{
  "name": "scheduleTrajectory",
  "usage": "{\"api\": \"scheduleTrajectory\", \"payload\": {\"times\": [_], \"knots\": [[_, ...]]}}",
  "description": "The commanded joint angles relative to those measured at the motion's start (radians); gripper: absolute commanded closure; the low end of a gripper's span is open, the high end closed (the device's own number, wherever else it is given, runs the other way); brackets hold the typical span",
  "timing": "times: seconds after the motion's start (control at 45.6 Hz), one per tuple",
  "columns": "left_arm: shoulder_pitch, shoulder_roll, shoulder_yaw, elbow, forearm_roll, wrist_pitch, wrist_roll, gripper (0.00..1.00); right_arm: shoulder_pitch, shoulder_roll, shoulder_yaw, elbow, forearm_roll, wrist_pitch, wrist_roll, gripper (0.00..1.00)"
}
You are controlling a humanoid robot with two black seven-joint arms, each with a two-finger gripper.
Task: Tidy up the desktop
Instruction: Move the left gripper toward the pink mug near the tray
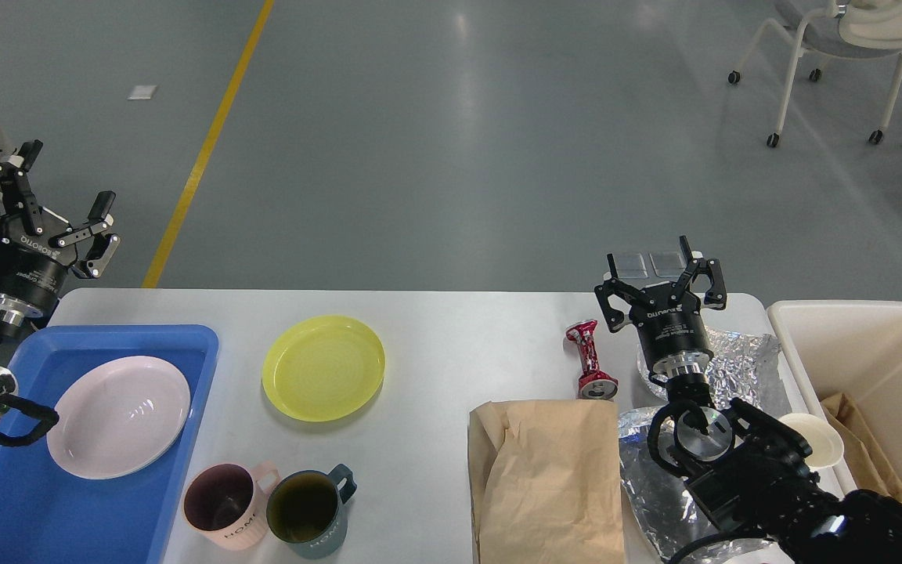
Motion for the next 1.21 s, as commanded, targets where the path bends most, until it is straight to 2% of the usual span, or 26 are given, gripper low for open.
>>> {"api": "scheduleTrajectory", "payload": {"times": [0.0, 0.197, 0.307, 0.329, 0.373, 0.417, 0.57, 0.724, 0.79, 0.855, 0.943, 1.031, 1.119, 1.184], "knots": [[-0.002, -0.004, 0.050, 0.000, 0.001, 0.036, 0.000, 0.00, 0.000, 0.001, 0.000, 0.000, 0.000, 0.000, 0.000, 0.00], [-0.028, 0.015, 0.129, -0.001, -0.005, 0.024, 0.000, 0.00, 0.000, -0.001, 0.000, 0.000, 0.000, 0.000, 0.000, 0.00], [-0.068, 0.085, 0.272, -0.024, -0.002, -0.020, 0.017, 0.00, 0.000, 0.001, 0.000, 0.000, 0.000, 0.000, 0.000, 0.00], [-0.132, 0.134, 0.390, -0.038, -0.003, -0.051, 0.041, 0.00, 0.000, -0.001, 0.000, 0.000, 0.000, 0.000, 0.000, 0.00], [-0.206, 0.167, 0.525, -0.057, -0.005, -0.071, 0.067, 0.00, 0.000, 0.001, 0.000, 0.000, 0.000, 0.000, 0.000, 0.00], [-0.284, 0.193, 0.672, -0.084, -0.003, -0.080, 0.078, 0.00, 0.000, 0.001, 0.000, 0.000, 0.000, 0.000, 0.000, 0.00], [-0.611, 0.276, 1.157, -0.208, 0.000, -0.073, 0.069, 0.00, 0.000, 0.001, 0.000, 0.000, 0.000, 0.000, 0.000, 0.00], [-0.993, 0.323, 1.621, -0.458, -0.002, -0.089, 0.066, 0.00, 0.000, -0.001, 0.000, 0.000, 0.000, 0.000, 0.000, 0.00], [-1.167, 0.316, 1.820, -0.563, -0.002, -0.114, 0.080, 0.00, 0.000, -0.001, 0.000, 0.000, 0.000, 0.000, 0.000, 0.00], [-1.329, 0.286, 1.990, -0.659, -0.005, -0.123, 0.075, 0.00, 0.000, -0.001, 0.000, 0.000, 0.000, 0.000, 0.000, 0.00], [-1.494, 0.236, 2.123, -0.802, -0.002, -0.122, 0.080, 0.00, 0.000, -0.001, 0.000, 0.000, 0.000, 0.000, 0.000, 0.00], [-1.611, 0.208, 2.187, -0.908, 0.047, -0.116, 0.083, 0.00, 0.000, -0.001, 0.000, 0.000, 0.000, 0.000, 0.000, 0.00], [-1.647, 0.199, 2.195, -0.974, 0.225, -0.096, 0.080, 0.00, 0.000, -0.001, -0.002, 0.000, 0.000, 0.000, 0.000, 0.00], [-1.645, 0.196, 2.196, -1.034, 0.341, -0.033, 0.080, 0.00, 0.000, 0.001, 0.000, 0.000, 0.000, 0.000, 0.000, 0.00]]}}
